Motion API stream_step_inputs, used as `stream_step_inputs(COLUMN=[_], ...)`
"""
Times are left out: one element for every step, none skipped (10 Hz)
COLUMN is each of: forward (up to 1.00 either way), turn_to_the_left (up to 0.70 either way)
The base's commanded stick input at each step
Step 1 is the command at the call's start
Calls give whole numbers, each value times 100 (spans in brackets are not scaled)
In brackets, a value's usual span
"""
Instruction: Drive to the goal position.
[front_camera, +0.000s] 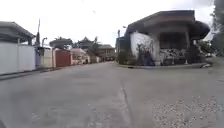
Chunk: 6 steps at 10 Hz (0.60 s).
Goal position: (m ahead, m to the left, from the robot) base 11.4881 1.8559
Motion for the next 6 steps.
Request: stream_step_inputs(forward=[100,100,100,100,100,100], turn_to_the_left=[1,1,1,1,1,1])
